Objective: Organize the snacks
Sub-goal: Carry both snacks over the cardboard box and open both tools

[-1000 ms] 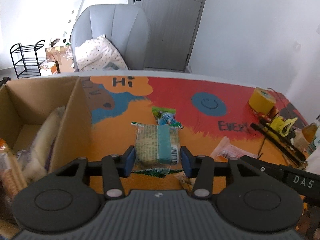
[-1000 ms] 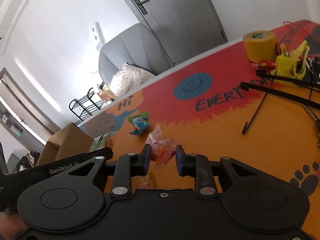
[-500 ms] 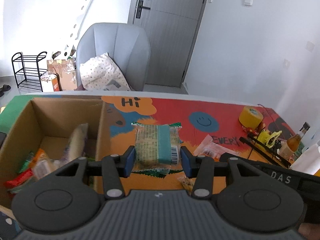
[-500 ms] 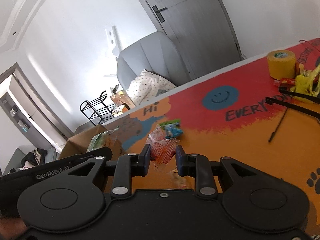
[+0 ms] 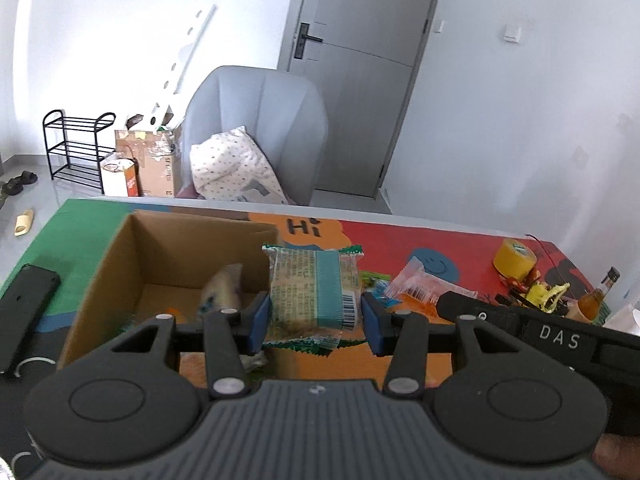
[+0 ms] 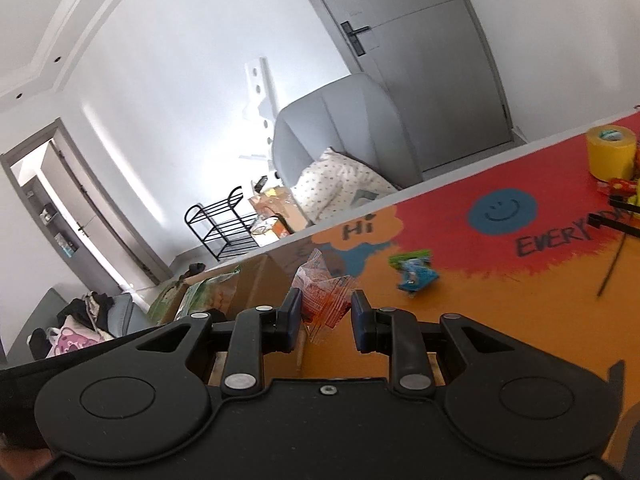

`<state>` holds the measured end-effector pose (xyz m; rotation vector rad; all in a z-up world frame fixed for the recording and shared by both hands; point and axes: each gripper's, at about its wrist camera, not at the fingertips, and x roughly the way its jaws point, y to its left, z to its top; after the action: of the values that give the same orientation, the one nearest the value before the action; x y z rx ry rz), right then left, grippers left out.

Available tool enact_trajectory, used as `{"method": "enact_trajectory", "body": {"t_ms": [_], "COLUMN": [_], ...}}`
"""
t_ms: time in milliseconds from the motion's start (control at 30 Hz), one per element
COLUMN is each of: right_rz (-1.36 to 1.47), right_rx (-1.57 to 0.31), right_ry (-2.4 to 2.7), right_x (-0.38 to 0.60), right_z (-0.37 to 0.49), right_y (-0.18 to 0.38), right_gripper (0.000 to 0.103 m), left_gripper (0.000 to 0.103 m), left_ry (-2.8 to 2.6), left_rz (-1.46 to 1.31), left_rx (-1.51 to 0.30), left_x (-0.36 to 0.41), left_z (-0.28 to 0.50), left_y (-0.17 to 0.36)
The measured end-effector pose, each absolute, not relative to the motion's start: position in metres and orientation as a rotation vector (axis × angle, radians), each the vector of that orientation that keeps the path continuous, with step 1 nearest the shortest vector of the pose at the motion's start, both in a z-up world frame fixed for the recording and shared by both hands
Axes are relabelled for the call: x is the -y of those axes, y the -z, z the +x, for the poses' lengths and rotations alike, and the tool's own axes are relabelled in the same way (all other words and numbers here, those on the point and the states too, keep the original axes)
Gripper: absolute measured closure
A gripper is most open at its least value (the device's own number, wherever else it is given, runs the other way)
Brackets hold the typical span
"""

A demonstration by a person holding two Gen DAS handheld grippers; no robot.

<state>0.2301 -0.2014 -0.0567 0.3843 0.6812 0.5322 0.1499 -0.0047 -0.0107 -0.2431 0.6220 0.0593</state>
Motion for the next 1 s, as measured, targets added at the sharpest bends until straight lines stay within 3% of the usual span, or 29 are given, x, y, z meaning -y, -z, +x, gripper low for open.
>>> {"method": "enact_trajectory", "body": {"t_ms": [1000], "right_rz": [0.307], "right_rx": [-0.719], "right_ry": [-0.663], "right_x": [0.113], "right_z": [0.226], "right_y": [0.047], "right_gripper": [0.079], "left_gripper": [0.056], "left_ry": [-0.202], "left_rz": [-0.336], "left_rx": [-0.64], "left_x": [-0.091], "left_z": [0.144], "left_y": [0.02]}}
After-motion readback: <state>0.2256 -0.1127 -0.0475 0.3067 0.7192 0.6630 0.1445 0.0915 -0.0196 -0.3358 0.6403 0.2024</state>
